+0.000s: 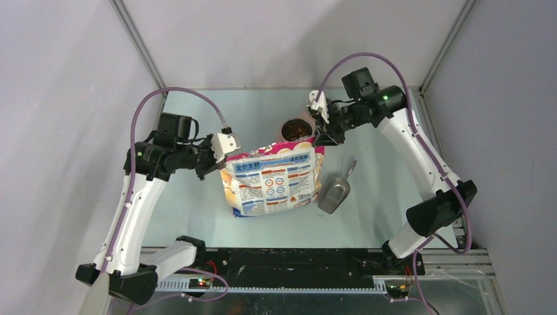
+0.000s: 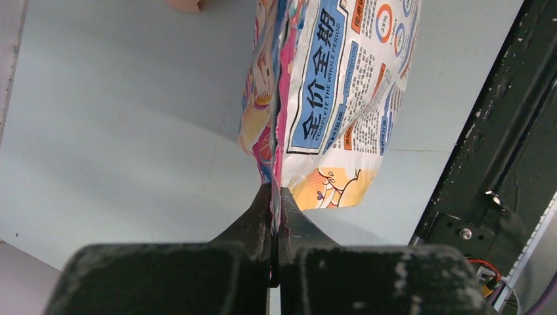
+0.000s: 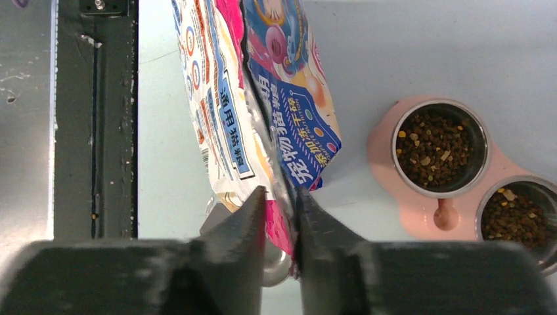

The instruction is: Serve the pet food

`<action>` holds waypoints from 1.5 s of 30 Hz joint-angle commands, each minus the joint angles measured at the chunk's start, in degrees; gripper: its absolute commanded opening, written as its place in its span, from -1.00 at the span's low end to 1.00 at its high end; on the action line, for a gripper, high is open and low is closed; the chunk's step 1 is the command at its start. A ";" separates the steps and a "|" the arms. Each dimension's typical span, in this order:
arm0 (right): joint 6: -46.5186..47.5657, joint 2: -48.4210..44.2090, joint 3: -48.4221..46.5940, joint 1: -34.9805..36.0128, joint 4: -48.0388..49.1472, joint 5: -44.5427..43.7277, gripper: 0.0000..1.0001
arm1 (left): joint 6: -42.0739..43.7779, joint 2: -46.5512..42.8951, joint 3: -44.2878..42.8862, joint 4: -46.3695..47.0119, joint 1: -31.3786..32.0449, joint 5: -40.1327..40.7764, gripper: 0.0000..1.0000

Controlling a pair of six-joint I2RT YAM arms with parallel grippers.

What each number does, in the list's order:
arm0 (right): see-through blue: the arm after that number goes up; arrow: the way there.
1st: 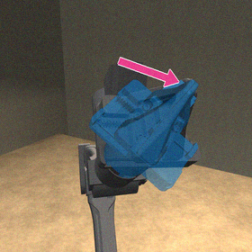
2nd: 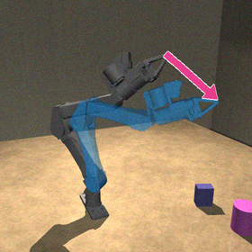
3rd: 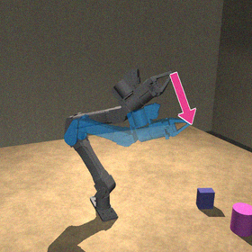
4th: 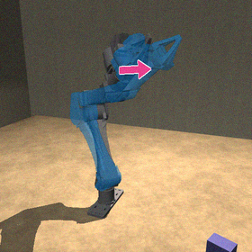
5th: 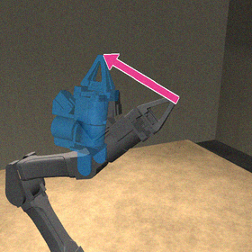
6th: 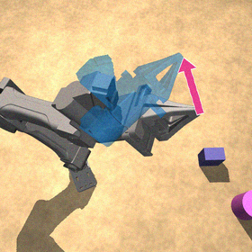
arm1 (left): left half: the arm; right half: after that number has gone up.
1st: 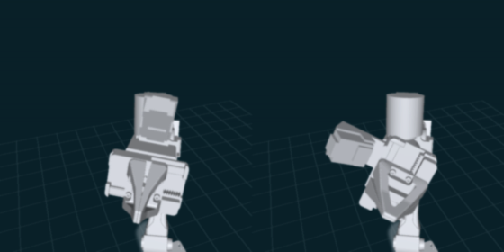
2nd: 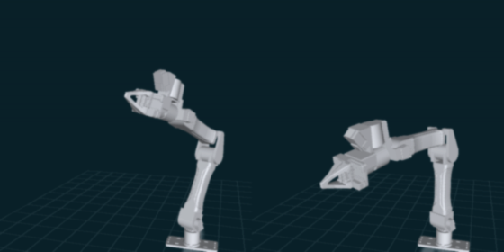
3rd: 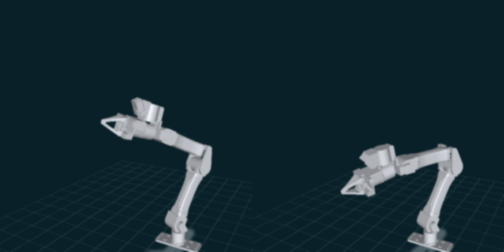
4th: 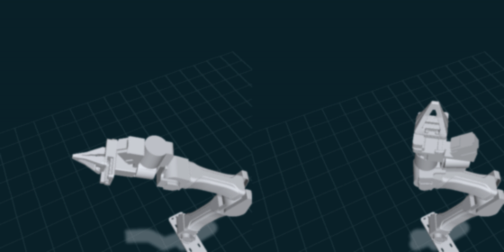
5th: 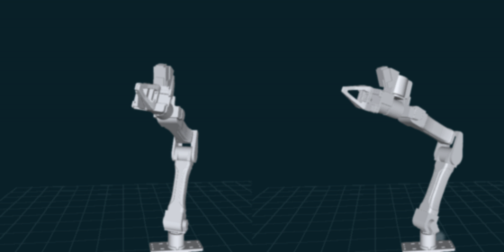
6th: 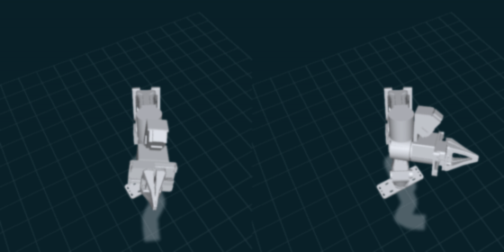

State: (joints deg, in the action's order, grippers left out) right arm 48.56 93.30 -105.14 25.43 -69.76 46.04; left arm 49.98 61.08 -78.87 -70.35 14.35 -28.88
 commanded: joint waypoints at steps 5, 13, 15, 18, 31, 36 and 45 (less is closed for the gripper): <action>-1.80 -2.45 -1.75 8.63 6.83 1.00 0.04 | -3.71 -0.93 -0.64 -0.40 -1.19 -3.63 -1.00; -7.53 10.81 -14.00 16.99 12.55 4.28 0.17 | -8.39 -1.18 -0.70 4.48 -1.19 -4.90 -1.00; -9.15 13.78 -17.59 17.99 12.67 5.81 0.14 | -10.31 -1.11 -0.76 6.00 -1.15 -4.56 -1.00; -9.34 15.58 -19.63 19.19 12.29 5.71 0.07 | -10.42 -0.57 -1.21 5.79 -1.24 -4.19 -1.00; -3.21 13.50 -18.34 13.72 -0.98 3.62 -1.00 | -11.20 -1.42 0.09 6.17 -1.54 -1.92 -1.00; -0.81 11.50 -17.54 10.42 -4.91 0.95 -0.79 | -11.42 -1.21 0.63 6.57 -3.33 -1.98 -1.00; 1.81 8.28 -15.80 3.87 -9.17 0.40 -0.93 | -10.58 -0.91 0.37 5.40 -6.00 -2.86 -1.00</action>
State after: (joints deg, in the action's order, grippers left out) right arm 48.56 107.68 -120.77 35.55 -73.32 51.44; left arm 39.42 61.45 -77.67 -64.71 11.20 -34.57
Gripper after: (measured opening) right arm 0.010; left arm 0.010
